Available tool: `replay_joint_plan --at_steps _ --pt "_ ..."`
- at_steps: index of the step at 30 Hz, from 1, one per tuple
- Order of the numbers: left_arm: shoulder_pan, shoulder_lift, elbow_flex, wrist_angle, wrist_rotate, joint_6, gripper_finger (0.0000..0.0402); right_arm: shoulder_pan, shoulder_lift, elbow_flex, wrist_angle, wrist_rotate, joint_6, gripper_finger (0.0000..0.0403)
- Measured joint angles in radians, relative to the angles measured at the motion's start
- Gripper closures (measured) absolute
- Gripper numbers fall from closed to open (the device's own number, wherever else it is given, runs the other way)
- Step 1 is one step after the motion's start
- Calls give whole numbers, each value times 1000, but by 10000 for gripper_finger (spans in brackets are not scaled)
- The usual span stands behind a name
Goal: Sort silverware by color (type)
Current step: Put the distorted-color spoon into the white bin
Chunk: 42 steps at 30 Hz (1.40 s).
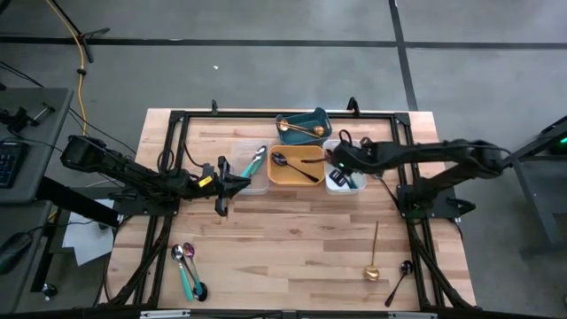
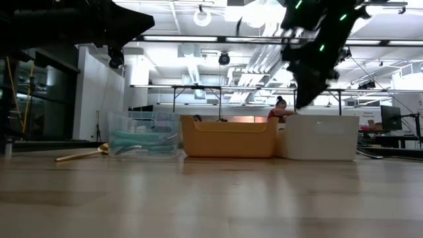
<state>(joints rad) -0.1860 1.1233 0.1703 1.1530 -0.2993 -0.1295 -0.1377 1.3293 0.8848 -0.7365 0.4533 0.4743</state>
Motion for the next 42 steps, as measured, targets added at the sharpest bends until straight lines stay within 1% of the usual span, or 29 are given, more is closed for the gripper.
replay_joint_plan --at_steps 2,4,6,8,11,13,15,17,19,21,27,32,40,42 --pt "0 0 0 -5 0 0 381 73 -80 -39 85 38 24 295" --pt "0 0 0 -6 0 0 381 148 -153 -99 236 42 35 295" --pt "0 0 0 -6 0 0 381 222 -209 -178 431 32 31 295" --pt "0 0 0 -6 0 0 381 287 -235 -263 667 2 -11 295" --pt "0 0 0 -6 0 0 381 353 -228 -372 1055 -70 -111 295" --pt "0 0 0 -6 0 1 381 376 -199 -423 1275 -110 -193 295" --pt "0 0 0 -5 0 2 381 388 -160 -448 1441 -136 -279 295" --pt "0 0 0 -6 0 3 381 391 -120 -447 1534 -147 -360 295" --pt "0 0 0 -10 0 18 381 387 -78 -428 1573 -148 -430 295" --pt "0 0 0 -13 0 46 381 380 -42 -400 1574 -148 -484 295" --pt "0 0 0 -13 0 88 381 366 50 -332 1539 -148 -559 295" --pt "0 0 0 -16 0 81 381 366 84 -302 1537 -148 -561 295" --pt "0 0 0 -15 0 81 381 365 86 -296 1538 -148 -615 295" --pt "0 0 0 -14 0 81 381 365 86 -296 1534 -147 -607 295"
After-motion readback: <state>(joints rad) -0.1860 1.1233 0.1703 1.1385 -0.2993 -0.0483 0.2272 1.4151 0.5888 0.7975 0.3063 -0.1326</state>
